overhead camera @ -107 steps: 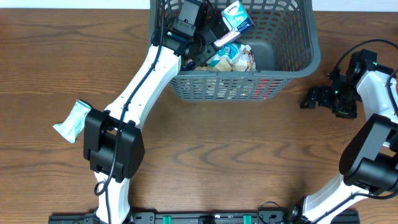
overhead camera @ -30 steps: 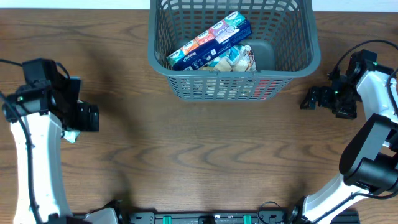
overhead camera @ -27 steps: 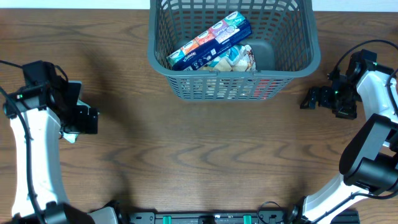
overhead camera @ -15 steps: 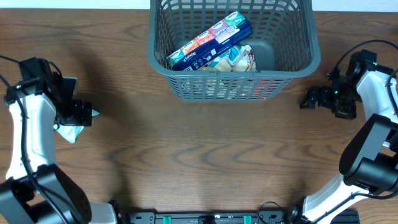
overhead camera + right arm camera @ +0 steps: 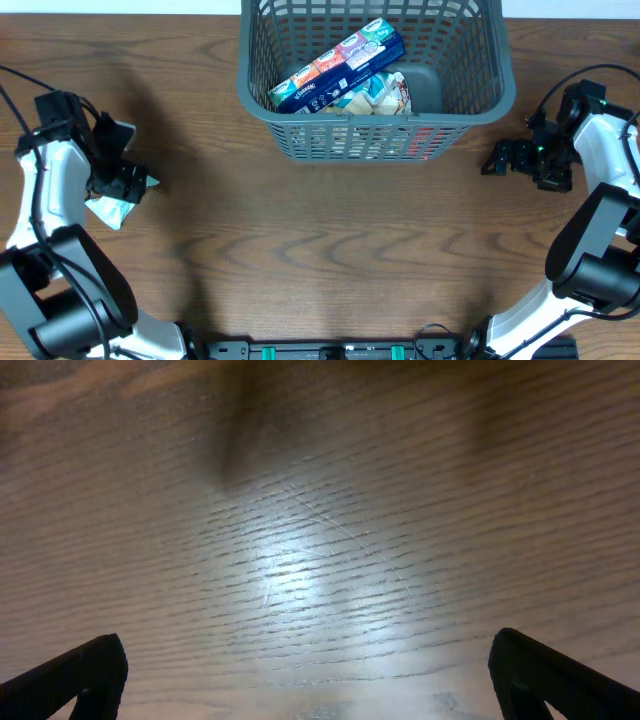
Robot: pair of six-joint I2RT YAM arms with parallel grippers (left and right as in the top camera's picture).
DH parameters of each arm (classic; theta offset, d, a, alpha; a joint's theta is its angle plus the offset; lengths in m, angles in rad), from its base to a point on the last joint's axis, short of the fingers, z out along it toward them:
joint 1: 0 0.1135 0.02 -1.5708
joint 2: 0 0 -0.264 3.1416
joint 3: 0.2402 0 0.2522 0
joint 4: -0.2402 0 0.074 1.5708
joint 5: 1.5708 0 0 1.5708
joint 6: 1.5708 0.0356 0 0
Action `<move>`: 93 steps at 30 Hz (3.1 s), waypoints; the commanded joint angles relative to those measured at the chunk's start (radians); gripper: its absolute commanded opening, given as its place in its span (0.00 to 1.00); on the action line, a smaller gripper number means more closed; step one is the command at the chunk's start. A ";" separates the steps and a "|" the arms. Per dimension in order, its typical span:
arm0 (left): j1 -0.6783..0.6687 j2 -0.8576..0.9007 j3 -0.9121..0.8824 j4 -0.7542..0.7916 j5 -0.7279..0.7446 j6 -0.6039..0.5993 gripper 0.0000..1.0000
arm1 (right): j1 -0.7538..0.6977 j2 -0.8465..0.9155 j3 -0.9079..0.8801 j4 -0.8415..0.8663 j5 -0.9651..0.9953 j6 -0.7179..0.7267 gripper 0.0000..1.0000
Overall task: Pack container
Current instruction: 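Move the left gripper over the mint-green wipes pouch, then close the left gripper on the wipes pouch and lift it, then carry the wipes pouch over the basket and lower it in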
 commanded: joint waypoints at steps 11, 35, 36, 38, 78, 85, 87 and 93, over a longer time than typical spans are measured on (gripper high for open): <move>0.071 0.066 0.003 0.035 0.074 0.122 0.99 | -0.003 -0.002 -0.002 -0.011 -0.010 -0.013 0.99; 0.027 0.223 0.003 0.078 0.146 0.121 0.99 | -0.003 -0.002 -0.002 -0.019 -0.010 0.010 0.99; 0.027 0.228 0.003 0.079 0.146 0.121 0.99 | -0.003 -0.002 -0.002 -0.022 -0.010 0.010 0.99; 0.027 0.233 0.003 0.080 0.146 0.121 0.99 | -0.003 -0.002 -0.002 -0.024 -0.010 0.010 0.99; -0.127 -0.071 0.094 0.068 0.249 -0.257 0.13 | -0.003 -0.002 -0.002 -0.023 -0.006 0.009 0.99; -0.260 -0.240 0.248 0.073 0.249 -0.424 0.13 | -0.003 -0.002 -0.002 -0.022 -0.006 0.009 0.99; -0.309 -0.263 0.313 0.072 0.249 -0.424 0.13 | -0.003 -0.002 -0.002 -0.022 -0.006 0.009 0.99; -0.451 -0.268 0.500 0.089 0.249 -0.449 0.12 | -0.003 -0.002 -0.002 -0.023 -0.006 0.009 0.99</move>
